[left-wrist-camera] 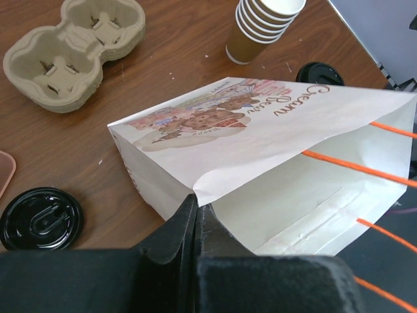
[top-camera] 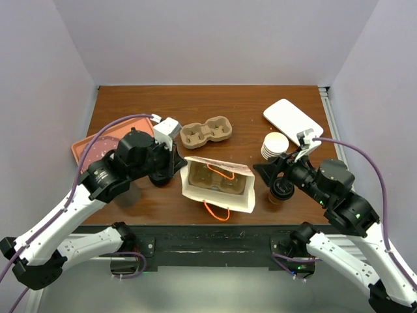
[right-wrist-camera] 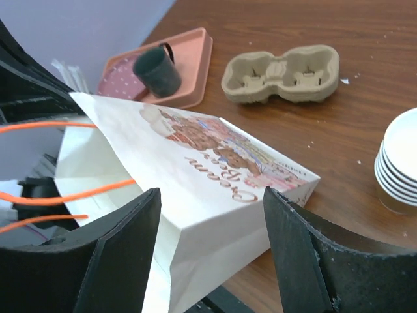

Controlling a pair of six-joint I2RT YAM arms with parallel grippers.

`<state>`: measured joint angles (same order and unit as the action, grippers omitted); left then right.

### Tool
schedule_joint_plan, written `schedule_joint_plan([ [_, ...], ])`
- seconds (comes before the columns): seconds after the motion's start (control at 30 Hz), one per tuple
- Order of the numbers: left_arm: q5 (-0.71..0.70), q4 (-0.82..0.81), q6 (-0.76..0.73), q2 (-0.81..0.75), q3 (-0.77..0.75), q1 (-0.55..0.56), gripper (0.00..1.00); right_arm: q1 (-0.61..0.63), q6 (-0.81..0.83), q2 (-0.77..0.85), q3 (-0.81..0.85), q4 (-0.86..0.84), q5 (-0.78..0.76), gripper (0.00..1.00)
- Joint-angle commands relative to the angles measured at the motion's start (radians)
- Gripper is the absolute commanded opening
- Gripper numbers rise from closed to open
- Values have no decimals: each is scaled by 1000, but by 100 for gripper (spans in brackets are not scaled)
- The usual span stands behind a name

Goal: Pack the takeout coffee

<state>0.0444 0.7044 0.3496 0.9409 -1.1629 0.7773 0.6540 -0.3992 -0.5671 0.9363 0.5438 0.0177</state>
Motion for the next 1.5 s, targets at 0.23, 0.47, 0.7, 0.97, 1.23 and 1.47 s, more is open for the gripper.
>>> schedule_joint_plan([
  [0.23, 11, -108, -72, -117, 78, 4, 0, -1, -162, -10, 68, -9, -240, 68],
  [0.47, -6, -51, -55, -47, 10, 4, 0, -1, -350, -273, 330, 391, -468, 65],
  [0.7, -37, 88, -4, 67, -159, 4, 0, -13, -484, -540, 493, 806, -519, 76],
  [0.97, -71, 329, 40, 280, -377, -6, 0, -166, -405, -510, 438, 694, -329, 99],
  [1.23, 11, 455, 77, 352, -474, -15, 0, -200, -424, -541, 389, 708, -229, 99],
  [1.47, 51, 437, 80, 332, -400, -35, 7, -202, -533, -493, 293, 745, -332, 96],
])
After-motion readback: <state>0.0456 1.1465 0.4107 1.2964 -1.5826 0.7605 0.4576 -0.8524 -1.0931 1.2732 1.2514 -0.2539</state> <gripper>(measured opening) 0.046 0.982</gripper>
